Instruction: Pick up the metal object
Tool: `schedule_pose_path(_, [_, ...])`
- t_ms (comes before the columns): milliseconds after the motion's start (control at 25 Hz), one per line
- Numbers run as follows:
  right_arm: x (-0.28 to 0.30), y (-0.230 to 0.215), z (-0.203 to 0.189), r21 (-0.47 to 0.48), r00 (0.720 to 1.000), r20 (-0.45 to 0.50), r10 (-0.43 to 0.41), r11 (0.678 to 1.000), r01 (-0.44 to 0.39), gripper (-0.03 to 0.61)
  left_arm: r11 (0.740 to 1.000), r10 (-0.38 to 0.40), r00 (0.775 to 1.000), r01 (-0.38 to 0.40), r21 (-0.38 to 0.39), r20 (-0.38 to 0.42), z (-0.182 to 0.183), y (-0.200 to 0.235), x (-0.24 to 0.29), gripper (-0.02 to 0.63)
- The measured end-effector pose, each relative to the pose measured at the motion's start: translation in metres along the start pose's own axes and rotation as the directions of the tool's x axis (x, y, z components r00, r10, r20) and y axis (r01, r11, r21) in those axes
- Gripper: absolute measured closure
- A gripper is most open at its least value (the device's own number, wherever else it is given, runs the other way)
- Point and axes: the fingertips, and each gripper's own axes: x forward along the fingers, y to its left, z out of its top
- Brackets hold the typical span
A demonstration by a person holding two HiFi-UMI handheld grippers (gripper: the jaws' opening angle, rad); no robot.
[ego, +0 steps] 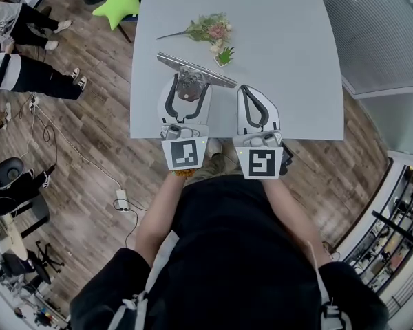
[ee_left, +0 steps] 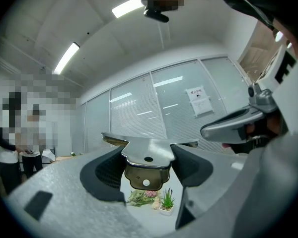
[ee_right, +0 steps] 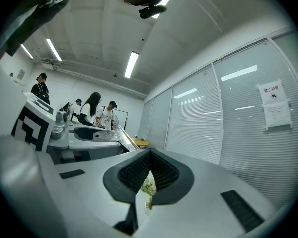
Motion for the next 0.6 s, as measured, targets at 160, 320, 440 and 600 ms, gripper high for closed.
schedule_pose_path(160, [-0.003,0.006,-0.006,-0.037,1.000,-0.009,0.005,0.999,-0.005,0.580,1.000,0.001,1.000,-0.001,0.000,-0.009,-0.007,0.000,-0.005,0.328])
schedule_pose_path(320, [-0.002,0.010,-0.011,-0.029,1.000,-0.011,-0.004,1.000,0.004,0.580,0.999,-0.005,1.000,0.006,0.043,-0.015,-0.012,-0.001,-0.008,0.328])
schedule_pose_path(440, [-0.002,0.015,-0.010,-0.030,1.000,0.009,-0.010,0.999,0.010,0.580,0.999,0.005,1.000,-0.004,0.042,-0.020,-0.017,0.000,-0.014,0.328])
schedule_pose_path(600, [-0.003,0.020,-0.011,-0.056,1.000,0.004,0.001,0.998,-0.001,0.580,1.000,0.019,1.000,-0.018,0.014,-0.016,-0.020,0.002,-0.020,0.328])
